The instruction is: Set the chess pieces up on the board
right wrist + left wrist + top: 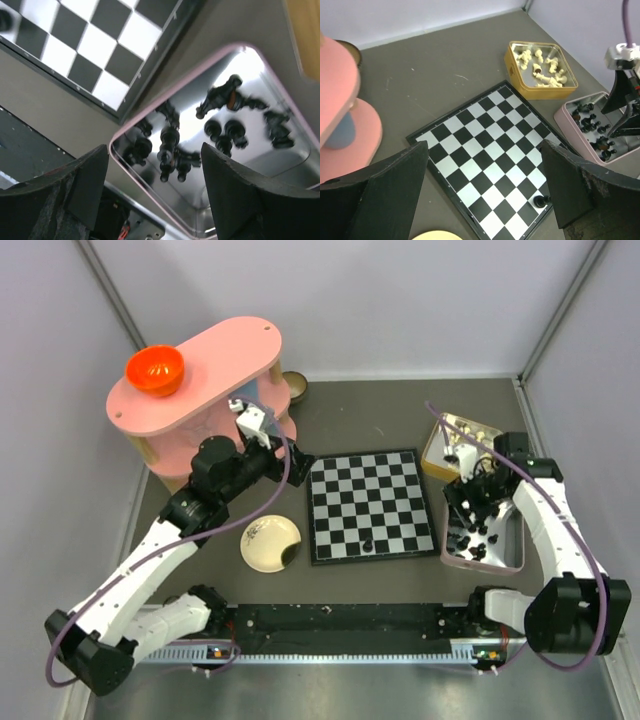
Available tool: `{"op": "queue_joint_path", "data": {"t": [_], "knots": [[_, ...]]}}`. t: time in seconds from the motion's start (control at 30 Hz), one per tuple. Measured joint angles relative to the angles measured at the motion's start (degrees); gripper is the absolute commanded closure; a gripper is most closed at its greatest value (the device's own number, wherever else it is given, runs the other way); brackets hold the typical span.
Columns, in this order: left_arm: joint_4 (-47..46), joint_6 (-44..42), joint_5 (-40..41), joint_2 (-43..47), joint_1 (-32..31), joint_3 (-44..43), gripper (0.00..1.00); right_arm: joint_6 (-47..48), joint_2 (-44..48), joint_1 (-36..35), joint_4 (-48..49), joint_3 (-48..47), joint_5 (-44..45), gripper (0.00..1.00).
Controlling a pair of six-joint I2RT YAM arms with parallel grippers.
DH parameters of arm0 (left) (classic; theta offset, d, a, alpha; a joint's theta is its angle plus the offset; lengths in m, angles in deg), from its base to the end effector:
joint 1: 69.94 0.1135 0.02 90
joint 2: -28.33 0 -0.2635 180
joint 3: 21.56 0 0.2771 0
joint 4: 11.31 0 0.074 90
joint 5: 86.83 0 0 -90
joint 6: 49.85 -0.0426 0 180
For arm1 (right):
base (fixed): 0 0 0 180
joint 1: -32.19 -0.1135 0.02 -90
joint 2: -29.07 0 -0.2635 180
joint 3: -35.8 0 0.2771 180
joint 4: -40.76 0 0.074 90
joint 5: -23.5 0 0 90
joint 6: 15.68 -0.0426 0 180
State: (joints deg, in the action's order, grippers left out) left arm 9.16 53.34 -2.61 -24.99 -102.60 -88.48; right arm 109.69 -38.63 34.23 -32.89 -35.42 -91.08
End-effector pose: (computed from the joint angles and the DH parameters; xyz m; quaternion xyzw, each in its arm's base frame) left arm 0.2060 -0.1372 0.3761 0.1593 0.7308 -0.2929 0.5956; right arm 0.2354 0.0093 0.2683 -0.3112 0.9115 0.1445 0.2269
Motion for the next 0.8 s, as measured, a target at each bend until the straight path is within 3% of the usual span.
{"op": "queue_joint_path", "data": {"t": [0.27,0.8], "knots": [[-1.0,-0.8,-5.7,-6.9,0.0,-1.7,0.02,-1.5,1.6,0.1,0.3,5.9,8.6,0.38],[-1.6,1.1,-6.6,-2.9,0.0,0.7,0.02,0.6,-0.9,0.1,3.8,11.8,10.1,0.59]]}}
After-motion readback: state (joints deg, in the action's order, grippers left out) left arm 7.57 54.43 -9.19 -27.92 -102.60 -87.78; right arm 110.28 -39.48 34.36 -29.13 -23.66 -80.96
